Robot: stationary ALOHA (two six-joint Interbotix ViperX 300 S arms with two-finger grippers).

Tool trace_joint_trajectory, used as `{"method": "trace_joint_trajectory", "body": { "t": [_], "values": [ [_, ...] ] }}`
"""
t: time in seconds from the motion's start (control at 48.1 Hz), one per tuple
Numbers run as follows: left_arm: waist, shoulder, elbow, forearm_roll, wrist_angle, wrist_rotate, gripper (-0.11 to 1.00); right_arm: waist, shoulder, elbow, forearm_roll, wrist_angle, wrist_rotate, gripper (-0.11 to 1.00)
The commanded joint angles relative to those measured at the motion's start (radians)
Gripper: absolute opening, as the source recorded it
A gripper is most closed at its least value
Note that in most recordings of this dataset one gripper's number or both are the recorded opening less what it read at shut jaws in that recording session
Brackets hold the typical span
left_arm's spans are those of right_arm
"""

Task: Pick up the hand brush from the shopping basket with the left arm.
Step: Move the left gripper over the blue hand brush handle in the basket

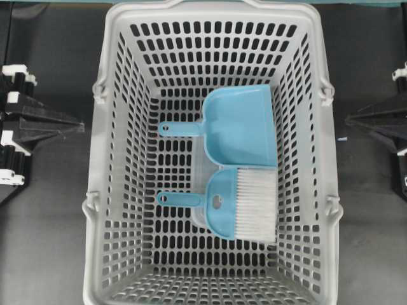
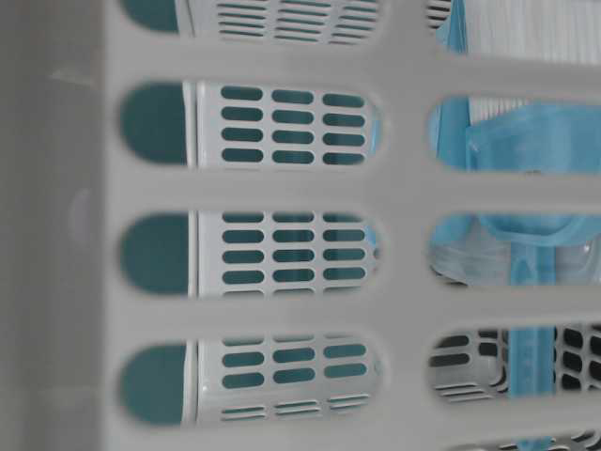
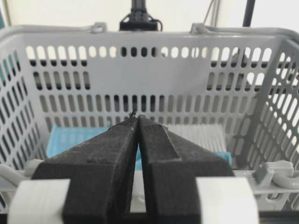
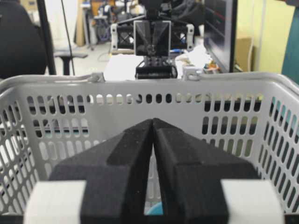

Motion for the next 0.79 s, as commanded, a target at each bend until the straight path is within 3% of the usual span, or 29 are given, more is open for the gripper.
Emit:
{"method": "trace_joint_trajectory", "body": {
  "t": [0.0,0.083,0.312,0.623,0.769],
  "values": [
    [-0.012,0.006,-0.078,0.04,0.069,-0.015,0.06,0.009,0.012,-0.012,0.002,-0.006,0.008,0.0],
    [-0.028,0.021,-0.169,0.041,0.206,-0.021,0.0,0.014,0.009,-0.011,0.015,-0.005,0.012,0.0],
    [-0.077,0.166,-0.471,0.04,0.635,-0.021,0.0,0.028,0.009,-0.012,0.015,0.018,0.052,0.0],
    [-0.103,0.537,-0.888,0.041,1.08,-0.015,0.0,0.029,0.008,-0.011,0.015,0.054,0.058,0.0],
    [-0.114,0.703,-1.039,0.041,1.267,-0.017,0.0,0.028,0.009,-0.011,0.015,0.067,0.057,0.0]
  ]
}}
